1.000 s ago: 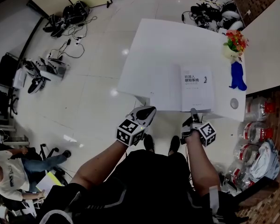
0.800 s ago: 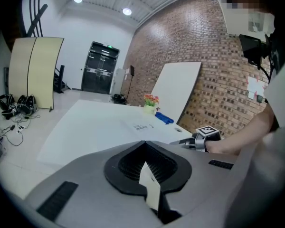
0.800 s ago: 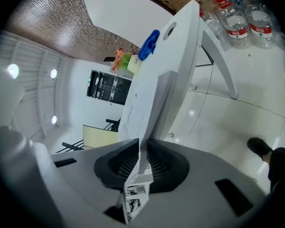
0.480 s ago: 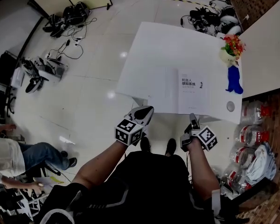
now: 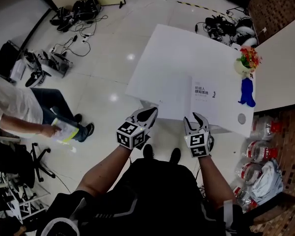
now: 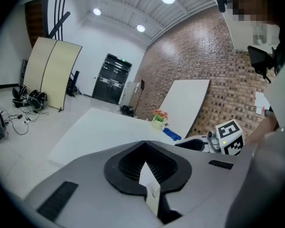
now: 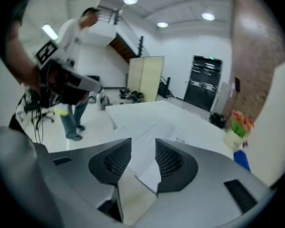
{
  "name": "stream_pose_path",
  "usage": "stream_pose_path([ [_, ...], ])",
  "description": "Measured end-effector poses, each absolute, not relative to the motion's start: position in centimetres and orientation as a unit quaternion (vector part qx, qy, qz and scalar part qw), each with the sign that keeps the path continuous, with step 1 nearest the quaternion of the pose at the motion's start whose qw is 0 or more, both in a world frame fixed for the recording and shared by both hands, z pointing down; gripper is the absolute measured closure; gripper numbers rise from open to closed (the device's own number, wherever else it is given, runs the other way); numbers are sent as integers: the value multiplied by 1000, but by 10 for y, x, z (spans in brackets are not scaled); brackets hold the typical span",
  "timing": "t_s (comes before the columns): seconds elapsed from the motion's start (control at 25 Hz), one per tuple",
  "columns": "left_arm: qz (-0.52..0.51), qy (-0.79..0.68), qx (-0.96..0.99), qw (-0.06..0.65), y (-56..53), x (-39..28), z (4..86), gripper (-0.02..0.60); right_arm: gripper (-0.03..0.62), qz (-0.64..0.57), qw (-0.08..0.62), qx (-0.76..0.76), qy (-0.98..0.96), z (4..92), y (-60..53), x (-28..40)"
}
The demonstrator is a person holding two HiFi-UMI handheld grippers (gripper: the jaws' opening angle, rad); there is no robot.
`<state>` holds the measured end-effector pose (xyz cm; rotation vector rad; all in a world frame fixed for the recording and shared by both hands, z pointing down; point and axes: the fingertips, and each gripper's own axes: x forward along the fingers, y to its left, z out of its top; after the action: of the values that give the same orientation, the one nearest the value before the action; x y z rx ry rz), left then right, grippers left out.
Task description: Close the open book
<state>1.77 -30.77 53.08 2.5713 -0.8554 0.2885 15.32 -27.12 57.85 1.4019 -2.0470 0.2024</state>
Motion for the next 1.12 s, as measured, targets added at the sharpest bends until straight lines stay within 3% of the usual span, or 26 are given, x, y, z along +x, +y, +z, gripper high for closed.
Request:
stream_pose_path([
  [0.2, 115, -352, 906, 207, -312, -2, 547, 586, 456, -65, 483, 403, -774, 613, -271, 108],
  [0.44, 124, -373, 893, 220, -309, -21, 561, 586, 456, -166, 576, 308, -739, 647, -269, 80],
  [0.76, 145, -391, 874, 249, -308, -37, 591, 586, 456, -257, 636, 263, -678, 680, -279, 62],
  [1.04, 145, -395, 868, 263, -302, -50, 597, 586, 462, -266, 626, 285, -676, 683, -289, 50],
  [1.12, 142, -392, 870, 262, -302, -51, 595, 586, 533, -267, 613, 302, -679, 678, -290, 50],
])
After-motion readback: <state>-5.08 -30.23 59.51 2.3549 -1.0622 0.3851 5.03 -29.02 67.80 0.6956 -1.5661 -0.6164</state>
